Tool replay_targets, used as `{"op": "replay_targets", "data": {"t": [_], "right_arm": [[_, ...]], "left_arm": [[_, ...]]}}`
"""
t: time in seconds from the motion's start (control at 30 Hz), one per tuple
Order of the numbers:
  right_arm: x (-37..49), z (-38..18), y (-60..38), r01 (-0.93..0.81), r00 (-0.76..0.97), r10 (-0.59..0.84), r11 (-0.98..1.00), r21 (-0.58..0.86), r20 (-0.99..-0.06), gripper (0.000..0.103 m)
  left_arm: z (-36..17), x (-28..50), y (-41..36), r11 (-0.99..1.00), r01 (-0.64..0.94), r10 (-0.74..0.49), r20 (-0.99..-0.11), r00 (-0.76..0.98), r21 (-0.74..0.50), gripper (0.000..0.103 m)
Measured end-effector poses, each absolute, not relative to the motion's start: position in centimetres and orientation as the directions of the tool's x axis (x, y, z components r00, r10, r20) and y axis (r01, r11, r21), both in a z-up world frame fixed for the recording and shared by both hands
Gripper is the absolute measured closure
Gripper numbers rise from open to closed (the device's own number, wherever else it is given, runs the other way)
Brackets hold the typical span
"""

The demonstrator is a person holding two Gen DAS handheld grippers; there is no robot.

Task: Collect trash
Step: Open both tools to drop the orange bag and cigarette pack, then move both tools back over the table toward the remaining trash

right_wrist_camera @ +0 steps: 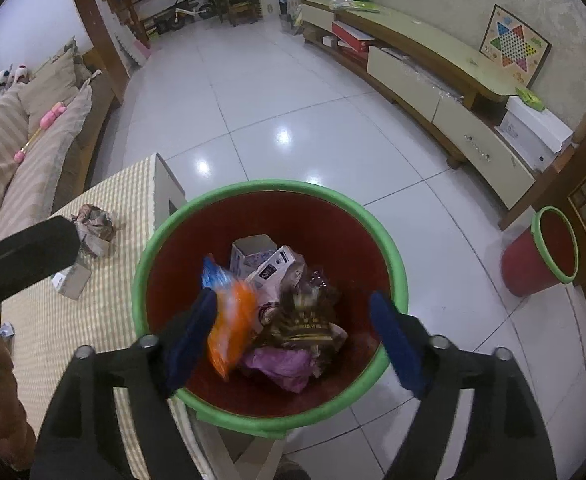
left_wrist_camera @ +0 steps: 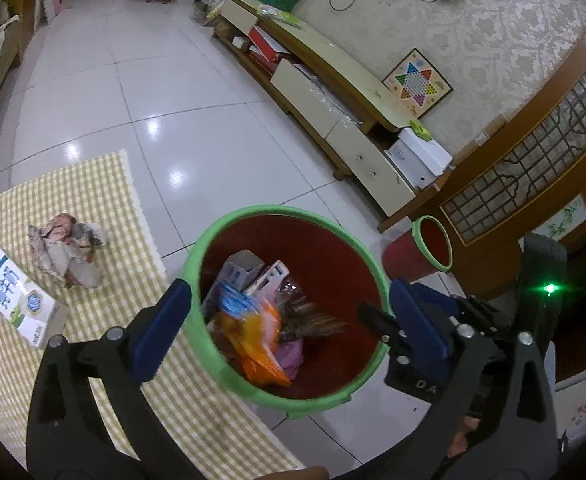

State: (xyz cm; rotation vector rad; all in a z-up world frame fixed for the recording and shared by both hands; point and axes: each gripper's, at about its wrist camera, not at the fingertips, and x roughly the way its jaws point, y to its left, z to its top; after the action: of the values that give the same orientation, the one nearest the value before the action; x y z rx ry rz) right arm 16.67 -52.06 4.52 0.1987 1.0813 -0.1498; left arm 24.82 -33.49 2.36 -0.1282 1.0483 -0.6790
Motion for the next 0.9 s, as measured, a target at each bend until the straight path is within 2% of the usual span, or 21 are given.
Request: {"op": "replay_targets", "data": {"t": [0.43, 0.9], "right_arm": [[17.0, 5.2, -51.1, 0.198, 0.483, -0.014, 0.976, 0.093, -0.876, 0.022], [16.7, 5.9, -44.7, 0.046, 0.508, 0.072, 0.993, 0.11, -0.859, 0.018]], "left_arm": [[3.6, 23.9, -28.8, 0.841, 0.413, -0.511, -0.767, 0.389, -0.35, 0.006], [4.9, 19.8, -18.5, 0.892, 0.313, -0.444, -0.752, 0.486, -0.325, 0.006]]}}
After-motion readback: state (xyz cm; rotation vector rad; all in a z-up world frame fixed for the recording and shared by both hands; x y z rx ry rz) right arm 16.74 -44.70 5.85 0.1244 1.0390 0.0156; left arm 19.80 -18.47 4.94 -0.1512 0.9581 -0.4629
